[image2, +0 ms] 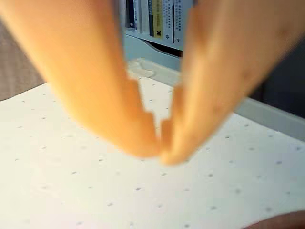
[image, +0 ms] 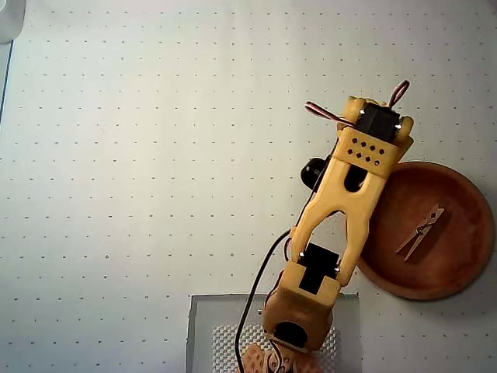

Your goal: Grasp a clothespin and put it in the bowl.

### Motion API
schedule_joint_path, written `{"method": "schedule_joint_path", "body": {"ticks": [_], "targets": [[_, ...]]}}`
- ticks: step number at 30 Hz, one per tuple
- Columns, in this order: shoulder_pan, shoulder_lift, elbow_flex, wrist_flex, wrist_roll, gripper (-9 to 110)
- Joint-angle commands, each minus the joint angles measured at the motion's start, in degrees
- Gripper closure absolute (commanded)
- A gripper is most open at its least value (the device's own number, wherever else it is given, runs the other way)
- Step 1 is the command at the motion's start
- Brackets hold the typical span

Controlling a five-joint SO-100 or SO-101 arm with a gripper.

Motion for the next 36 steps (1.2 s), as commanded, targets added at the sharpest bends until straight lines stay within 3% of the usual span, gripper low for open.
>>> {"method": "schedule_joint_path", "body": {"ticks": [1, 10, 15, 21, 25, 36], "targets": [[-5.01, 5.98, -2.55, -0.35, 7.21, 104], [-17.75, 16.70, -2.46, -7.12, 33.22, 104], [-18.90, 22.06, -2.20, -11.95, 51.24, 104], [-18.63, 29.97, 5.80, -16.79, 65.65, 104], [-17.40, 41.84, 17.23, -21.71, 68.64, 104], [-16.79, 67.94, 52.82, -31.03, 64.69, 104]]}}
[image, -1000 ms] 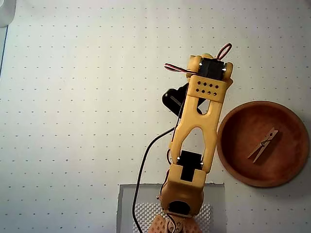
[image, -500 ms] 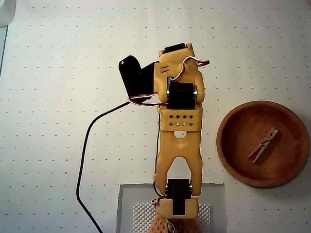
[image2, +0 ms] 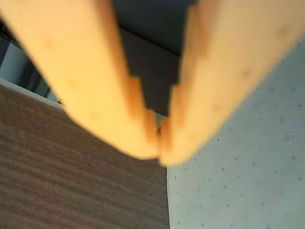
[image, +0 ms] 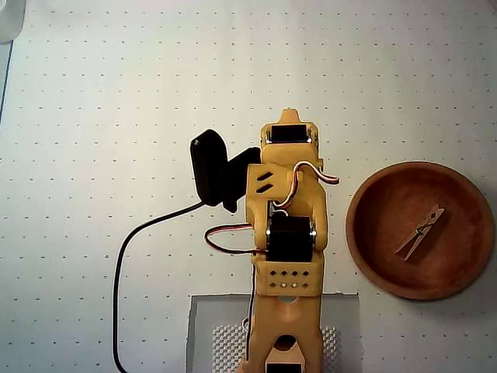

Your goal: Grasp a clothespin and put it in the bowl.

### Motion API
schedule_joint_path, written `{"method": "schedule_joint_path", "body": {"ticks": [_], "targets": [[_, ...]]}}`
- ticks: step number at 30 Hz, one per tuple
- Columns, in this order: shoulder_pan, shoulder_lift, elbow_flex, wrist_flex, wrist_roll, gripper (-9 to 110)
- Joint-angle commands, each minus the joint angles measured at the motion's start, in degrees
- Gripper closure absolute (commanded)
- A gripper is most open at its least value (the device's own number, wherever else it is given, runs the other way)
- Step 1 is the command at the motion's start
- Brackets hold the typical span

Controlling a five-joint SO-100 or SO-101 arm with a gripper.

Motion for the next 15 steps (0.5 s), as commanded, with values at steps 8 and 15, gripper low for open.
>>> {"method": "schedule_joint_path", "body": {"ticks": [8, 15], "targets": [[0.62, 22.59, 24.70, -6.59, -0.53, 104], [0.62, 38.14, 36.56, -8.26, -0.62, 104]]}}
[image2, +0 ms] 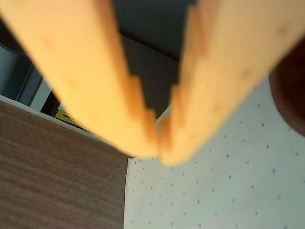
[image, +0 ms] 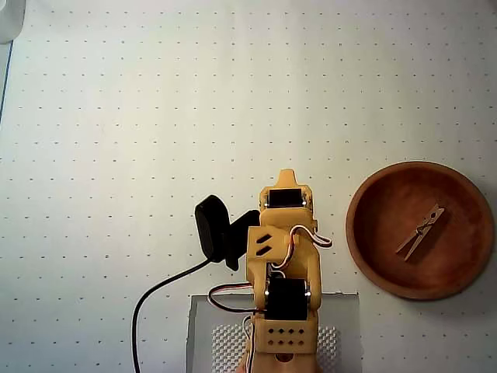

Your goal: Grasp a clothespin and put it in the bowl.

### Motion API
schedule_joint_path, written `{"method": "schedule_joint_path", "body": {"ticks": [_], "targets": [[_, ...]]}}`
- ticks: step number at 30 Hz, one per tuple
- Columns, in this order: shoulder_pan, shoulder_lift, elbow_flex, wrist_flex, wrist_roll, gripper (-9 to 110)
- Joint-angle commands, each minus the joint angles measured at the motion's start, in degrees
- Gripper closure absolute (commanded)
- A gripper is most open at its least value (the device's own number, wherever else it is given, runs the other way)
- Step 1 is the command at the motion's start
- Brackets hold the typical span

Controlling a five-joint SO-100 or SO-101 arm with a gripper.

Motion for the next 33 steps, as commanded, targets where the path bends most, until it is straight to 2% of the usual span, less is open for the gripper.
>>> {"method": "schedule_joint_path", "body": {"ticks": [1, 9, 25, 33], "targets": [[0.62, 8.00, 3.60, -2.02, -0.44, 104], [0.00, 21.97, 18.19, -2.20, -0.26, 104], [-0.18, 22.24, 29.53, -2.37, -0.09, 104], [-3.96, 22.15, 33.40, -5.19, 0.26, 104]]}}
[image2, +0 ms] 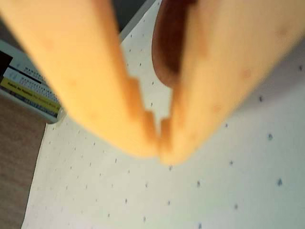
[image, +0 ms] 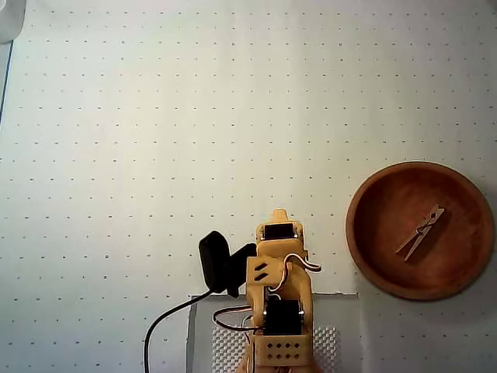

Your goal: Grasp a clothespin and put it in the bowl.

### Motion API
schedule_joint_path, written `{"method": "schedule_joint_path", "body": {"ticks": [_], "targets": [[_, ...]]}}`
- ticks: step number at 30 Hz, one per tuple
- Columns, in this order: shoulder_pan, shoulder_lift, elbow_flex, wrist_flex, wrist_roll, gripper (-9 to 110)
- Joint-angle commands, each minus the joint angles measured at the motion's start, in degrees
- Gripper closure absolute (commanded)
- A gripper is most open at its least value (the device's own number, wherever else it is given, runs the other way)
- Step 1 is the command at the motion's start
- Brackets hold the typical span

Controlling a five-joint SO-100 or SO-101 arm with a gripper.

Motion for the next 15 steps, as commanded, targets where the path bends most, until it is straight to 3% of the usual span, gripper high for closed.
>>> {"method": "schedule_joint_path", "body": {"ticks": [1, 15], "targets": [[-0.62, 0.53, 1.05, -3.34, 0.18, 104], [-0.53, 0.09, 6.86, -10.28, -0.26, 104]]}}
